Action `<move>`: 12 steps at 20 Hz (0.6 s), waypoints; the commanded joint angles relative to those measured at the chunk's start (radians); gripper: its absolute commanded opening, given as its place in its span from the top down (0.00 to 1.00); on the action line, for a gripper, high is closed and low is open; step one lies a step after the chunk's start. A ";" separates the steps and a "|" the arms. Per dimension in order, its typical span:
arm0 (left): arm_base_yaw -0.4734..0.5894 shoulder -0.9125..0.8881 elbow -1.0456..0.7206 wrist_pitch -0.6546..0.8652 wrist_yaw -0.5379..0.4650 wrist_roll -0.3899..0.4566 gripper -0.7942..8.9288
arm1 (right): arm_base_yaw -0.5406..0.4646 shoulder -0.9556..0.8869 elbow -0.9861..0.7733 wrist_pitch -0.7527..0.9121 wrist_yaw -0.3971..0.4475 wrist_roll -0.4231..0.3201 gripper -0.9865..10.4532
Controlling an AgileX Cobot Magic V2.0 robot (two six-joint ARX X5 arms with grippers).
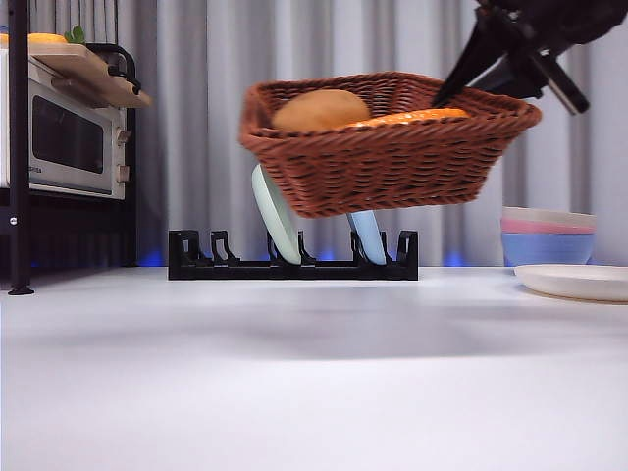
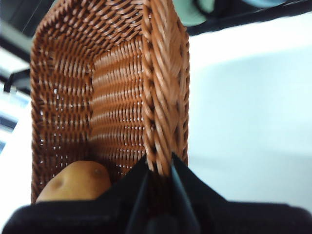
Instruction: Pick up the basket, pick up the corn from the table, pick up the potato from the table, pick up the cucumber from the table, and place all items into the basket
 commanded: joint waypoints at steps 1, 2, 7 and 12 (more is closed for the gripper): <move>0.001 0.061 -0.006 0.021 -0.094 -0.090 0.93 | 0.039 -0.003 0.011 0.021 0.020 0.024 0.92; 0.002 0.091 -0.006 0.026 -0.126 -0.090 0.93 | 0.053 -0.003 0.011 0.021 0.020 0.026 0.92; 0.023 0.172 -0.006 0.010 -0.203 -0.078 0.92 | 0.077 -0.003 0.011 0.020 0.017 0.027 0.92; 0.058 0.172 -0.006 -0.066 -0.278 -0.021 0.92 | 0.076 -0.003 0.011 0.019 0.016 0.035 0.92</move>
